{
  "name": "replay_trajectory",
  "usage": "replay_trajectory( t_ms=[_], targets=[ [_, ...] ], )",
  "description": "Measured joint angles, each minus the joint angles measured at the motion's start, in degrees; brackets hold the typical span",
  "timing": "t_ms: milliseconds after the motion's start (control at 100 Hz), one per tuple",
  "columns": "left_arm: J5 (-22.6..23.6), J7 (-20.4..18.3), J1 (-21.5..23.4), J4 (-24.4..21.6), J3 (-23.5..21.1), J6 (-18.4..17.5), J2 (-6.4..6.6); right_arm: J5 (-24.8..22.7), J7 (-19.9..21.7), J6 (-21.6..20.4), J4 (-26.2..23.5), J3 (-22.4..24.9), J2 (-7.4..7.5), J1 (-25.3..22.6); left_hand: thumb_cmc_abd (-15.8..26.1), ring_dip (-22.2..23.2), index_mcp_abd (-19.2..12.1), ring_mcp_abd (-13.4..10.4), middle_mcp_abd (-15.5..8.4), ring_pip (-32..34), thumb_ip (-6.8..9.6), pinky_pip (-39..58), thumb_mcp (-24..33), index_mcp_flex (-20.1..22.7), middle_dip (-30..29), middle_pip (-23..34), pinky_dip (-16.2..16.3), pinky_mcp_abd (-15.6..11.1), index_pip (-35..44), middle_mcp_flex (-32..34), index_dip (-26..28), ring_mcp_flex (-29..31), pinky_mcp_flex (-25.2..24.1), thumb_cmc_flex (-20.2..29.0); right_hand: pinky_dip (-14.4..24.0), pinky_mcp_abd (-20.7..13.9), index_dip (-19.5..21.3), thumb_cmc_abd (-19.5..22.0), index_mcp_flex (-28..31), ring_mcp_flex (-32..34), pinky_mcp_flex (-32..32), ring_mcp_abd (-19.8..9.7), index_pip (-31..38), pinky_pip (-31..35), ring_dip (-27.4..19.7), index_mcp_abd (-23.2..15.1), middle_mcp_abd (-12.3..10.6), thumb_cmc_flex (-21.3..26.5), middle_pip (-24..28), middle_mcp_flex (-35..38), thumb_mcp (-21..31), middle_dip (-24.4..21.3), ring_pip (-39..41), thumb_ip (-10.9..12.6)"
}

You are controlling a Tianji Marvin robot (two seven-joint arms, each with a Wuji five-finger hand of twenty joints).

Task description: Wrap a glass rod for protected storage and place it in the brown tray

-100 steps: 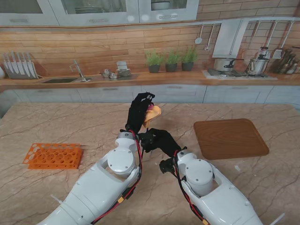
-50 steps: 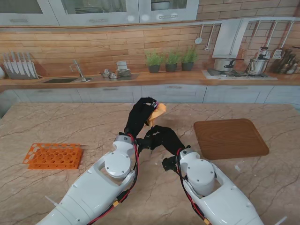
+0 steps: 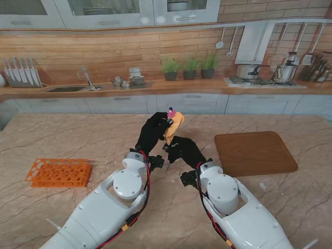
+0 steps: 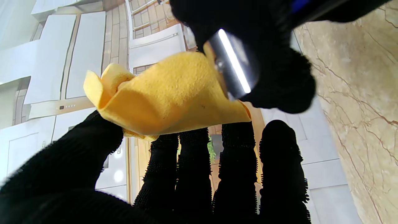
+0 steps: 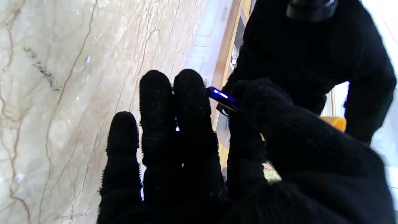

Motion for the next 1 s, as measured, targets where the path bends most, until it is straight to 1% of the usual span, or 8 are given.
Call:
replay_trajectory(
  t_ms=[70,240,380,470,720,790,920,1000],
  targets=[
    [0.3,0.0,0.1,0.1,-0.1,-0.2,0.06,0.0,-0.9,0.6,0.1,-0.1,-0.24,0.4,0.0,0.0,0.0,0.0,0.2,-1.5,0.00,-1.7,0.0,-0.2,-0.2,-1.6,0.6,0.0,-1.1,-1.5,0.0,-1.4,-2.1,0.0,0.0,0.0,0.0,0.0,0.1,0.0,0.0,0.1,0.0,0.0,0.0,0.0,0.2,0.0,0.0,0.0,0.0,0.0,0.1,0.0],
    [1.3,0.1,0.3,0.2,-0.7,-0.7,0.26,0.2,-1.7,1.7,0.8,-0.3,-0.81,1.7,0.0,0.0,0.7,0.0,1.5,-8.2,0.00,-9.1,-5.3,-5.6,-4.1,-8.8,1.8,0.1,-4.7,-10.0,-0.2,-9.5,-11.6,-1.3,0.0,0.0,0.1,0.0,0.1,0.0,0.0,0.2,0.0,0.6,0.0,0.0,0.3,0.0,0.1,0.0,0.6,0.0,0.1,0.0],
    [2.9,0.3,0.5,0.2,-1.2,-0.9,0.59,0.5,-2.3,2.3,1.6,-0.5,-1.20,2.9,0.0,-0.1,0.9,-0.5,2.2,-12.2,0.00,-14.1,-8.8,-9.0,-6.6,-13.0,2.2,0.2,-6.2,-15.0,-0.8,-13.6,-16.2,-1.9,0.0,0.0,0.1,0.0,0.1,0.0,0.0,0.2,0.0,1.0,0.0,0.0,0.3,0.0,0.1,0.0,0.9,0.0,0.1,0.0],
    [3.2,0.6,0.7,0.2,-1.5,-1.2,0.72,0.3,-2.3,2.2,2.3,-0.7,-1.30,3.6,0.0,-0.7,0.9,-0.7,2.2,-13.8,0.00,-15.6,-9.4,-9.3,-8.1,-14.1,2.3,0.2,-6.4,-16.5,-0.8,-15.1,-17.5,-1.9,0.0,0.0,0.1,0.0,0.1,0.0,0.0,0.2,0.0,1.2,0.0,0.0,0.3,0.0,0.1,0.0,1.1,0.0,0.1,0.0],
    [3.3,0.6,1.0,0.1,-1.9,-1.1,1.06,-1.5,-2.3,2.3,2.7,0.2,-1.41,4.3,0.0,-1.3,0.9,-1.1,2.8,-15.0,0.00,-17.0,-9.5,-9.3,-9.8,-14.2,2.4,0.3,-6.4,-16.5,-0.9,-15.7,-18.6,-1.9,-0.2,0.0,0.1,0.0,0.1,0.0,0.1,0.2,0.0,1.5,0.0,0.0,0.3,0.0,0.1,0.0,1.2,0.0,0.1,0.0],
    [3.3,0.5,1.1,-0.1,-2.0,-0.9,1.11,-3.5,-2.3,2.8,2.3,1.3,-1.40,3.9,0.0,-1.4,0.9,-1.1,2.8,-15.0,0.00,-17.1,-9.5,-9.3,-9.8,-14.2,2.7,0.3,-6.4,-16.5,-0.9,-15.7,-18.7,-1.8,-0.3,0.0,0.1,0.0,0.1,0.0,0.1,0.2,0.0,1.7,0.0,0.0,0.3,0.0,0.1,0.0,1.2,0.0,0.1,0.0],
    [3.2,0.6,1.2,-0.2,-2.0,-0.4,1.12,-9.3,-2.8,3.4,1.5,4.1,-1.13,2.8,0.0,-1.4,0.9,-1.2,2.8,-15.0,0.00,-18.2,-9.5,-9.3,-9.8,-14.2,2.9,0.3,-6.4,-16.5,-0.9,-15.7,-18.8,-1.8,-0.8,0.0,1.7,0.5,0.1,-0.1,0.1,0.4,0.1,2.4,0.0,0.5,0.4,0.1,1.9,-0.7,1.2,0.8,0.9,0.0],
    [3.2,0.7,1.2,-0.2,-2.0,-0.2,1.12,-10.7,-3.6,3.6,1.3,6.2,-0.88,1.8,0.1,-1.4,0.9,-1.2,2.8,-15.0,0.00,-18.2,-9.5,-9.3,-9.8,-14.2,3.0,0.3,-6.4,-16.5,-0.9,-15.7,-18.8,-1.8,-0.9,0.0,2.2,0.5,0.1,-0.1,0.1,0.4,0.1,2.4,0.0,0.5,0.5,0.1,2.5,-1.1,1.2,1.4,1.4,0.0]
  ],
)
